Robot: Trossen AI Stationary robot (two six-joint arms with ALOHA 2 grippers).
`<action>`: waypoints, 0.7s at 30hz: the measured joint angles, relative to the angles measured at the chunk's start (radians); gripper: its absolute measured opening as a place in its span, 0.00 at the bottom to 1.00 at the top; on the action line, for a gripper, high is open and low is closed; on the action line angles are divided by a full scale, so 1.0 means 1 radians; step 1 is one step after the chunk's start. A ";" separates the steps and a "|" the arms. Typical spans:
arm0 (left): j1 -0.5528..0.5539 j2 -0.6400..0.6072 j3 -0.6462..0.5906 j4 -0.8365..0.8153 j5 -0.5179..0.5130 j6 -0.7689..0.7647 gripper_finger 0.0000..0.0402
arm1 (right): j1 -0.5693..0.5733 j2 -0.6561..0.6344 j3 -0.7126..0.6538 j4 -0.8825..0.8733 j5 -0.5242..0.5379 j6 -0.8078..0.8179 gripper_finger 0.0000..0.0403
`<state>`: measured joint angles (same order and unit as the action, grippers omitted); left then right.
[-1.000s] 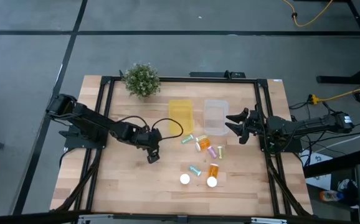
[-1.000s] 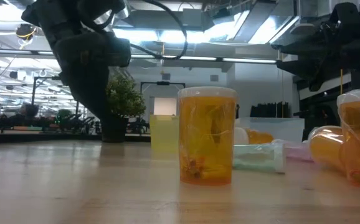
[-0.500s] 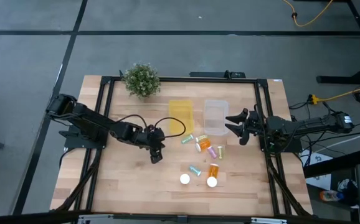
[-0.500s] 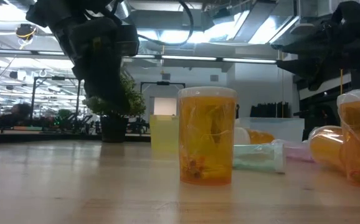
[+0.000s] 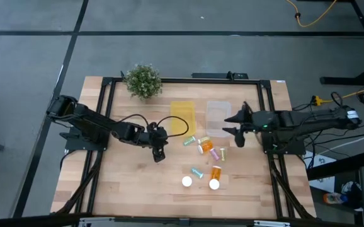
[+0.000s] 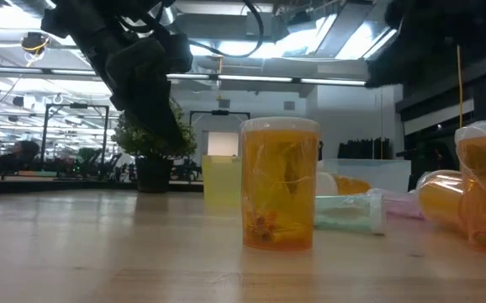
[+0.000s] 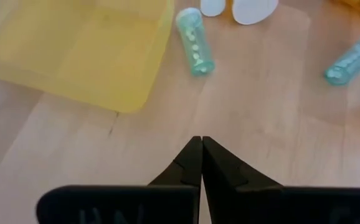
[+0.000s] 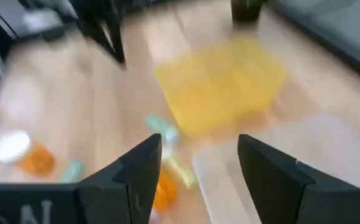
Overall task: Pick and place medicine bottles into bin by pill shape (circle, oval)
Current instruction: Put the large orange pill bottle into the transparent bin
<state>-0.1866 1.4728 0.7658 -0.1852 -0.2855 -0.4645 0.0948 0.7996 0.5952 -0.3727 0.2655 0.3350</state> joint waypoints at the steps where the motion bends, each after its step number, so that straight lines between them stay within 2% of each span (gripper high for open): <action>1: 0.005 0.000 0.000 0.000 0.000 0.002 0.01 | 0.000 0.039 0.023 -0.033 -0.002 0.002 0.53; 5: 0.017 0.000 0.000 0.000 -0.019 0.003 0.01 | 0.000 0.183 0.076 -0.061 -0.072 -0.001 0.53; 13: 0.017 0.000 0.000 -0.002 -0.071 0.005 0.01 | 0.001 0.413 0.087 0.059 -0.275 -0.155 0.53; 21: 0.017 0.000 0.000 -0.006 -0.071 0.005 0.01 | 0.002 0.531 0.088 0.144 -0.309 -0.166 0.53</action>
<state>-0.1696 1.4727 0.7662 -0.1912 -0.3565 -0.4595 0.0967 1.3309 0.6830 -0.2285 -0.0436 0.1692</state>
